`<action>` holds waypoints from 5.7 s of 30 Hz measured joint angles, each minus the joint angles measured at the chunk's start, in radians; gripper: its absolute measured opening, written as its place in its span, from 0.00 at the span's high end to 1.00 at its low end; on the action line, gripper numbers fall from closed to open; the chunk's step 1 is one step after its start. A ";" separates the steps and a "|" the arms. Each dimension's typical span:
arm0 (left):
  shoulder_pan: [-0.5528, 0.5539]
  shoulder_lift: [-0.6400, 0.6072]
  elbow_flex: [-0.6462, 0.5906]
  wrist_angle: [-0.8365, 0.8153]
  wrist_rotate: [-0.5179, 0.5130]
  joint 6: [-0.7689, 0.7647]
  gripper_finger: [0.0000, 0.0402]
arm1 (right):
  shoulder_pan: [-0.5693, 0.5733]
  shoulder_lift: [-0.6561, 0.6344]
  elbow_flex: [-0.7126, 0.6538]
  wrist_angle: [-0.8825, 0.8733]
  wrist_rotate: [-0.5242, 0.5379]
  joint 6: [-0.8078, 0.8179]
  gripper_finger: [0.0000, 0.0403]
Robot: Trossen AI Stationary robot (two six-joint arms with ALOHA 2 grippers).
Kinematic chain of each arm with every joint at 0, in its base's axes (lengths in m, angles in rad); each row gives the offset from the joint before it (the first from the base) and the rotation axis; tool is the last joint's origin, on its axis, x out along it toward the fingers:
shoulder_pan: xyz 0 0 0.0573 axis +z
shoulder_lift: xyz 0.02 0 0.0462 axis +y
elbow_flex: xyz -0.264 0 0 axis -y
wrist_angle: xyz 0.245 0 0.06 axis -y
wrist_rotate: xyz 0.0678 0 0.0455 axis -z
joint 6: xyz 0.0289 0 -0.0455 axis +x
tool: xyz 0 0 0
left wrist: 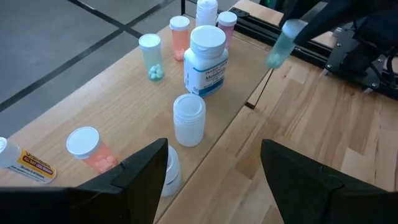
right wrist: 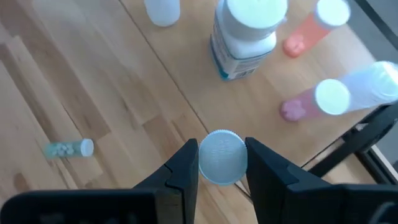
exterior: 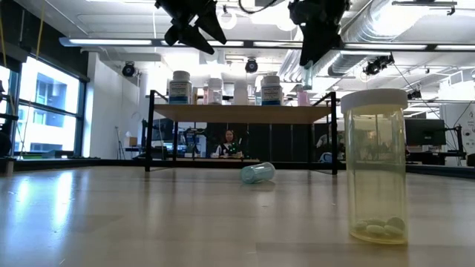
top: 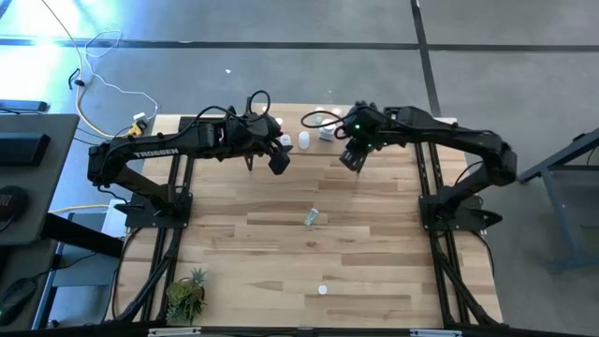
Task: Pick and place medicine bottles onto shelf by color
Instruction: Put the top blue pill bottle on the shelf, then put the blue pill bottle on the shelf
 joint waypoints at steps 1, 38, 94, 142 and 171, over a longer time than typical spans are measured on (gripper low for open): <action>0.000 0.000 0.000 0.000 0.000 0.000 0.38 | 0.000 0.008 0.000 0.003 0.000 0.004 0.77; 0.000 0.000 0.000 0.000 -0.003 0.003 0.38 | -0.070 0.066 -0.001 0.080 -0.004 0.251 0.77; 0.000 0.000 0.000 0.000 0.057 0.003 0.38 | -0.050 0.105 -0.001 0.057 0.055 0.180 0.60; -0.315 0.056 -0.001 -0.159 -0.105 -0.353 0.38 | -0.028 0.103 0.258 -0.133 0.059 0.212 0.60; -0.424 0.449 0.000 0.006 -0.055 -0.653 0.38 | 0.058 0.103 0.437 -0.270 0.043 0.254 0.60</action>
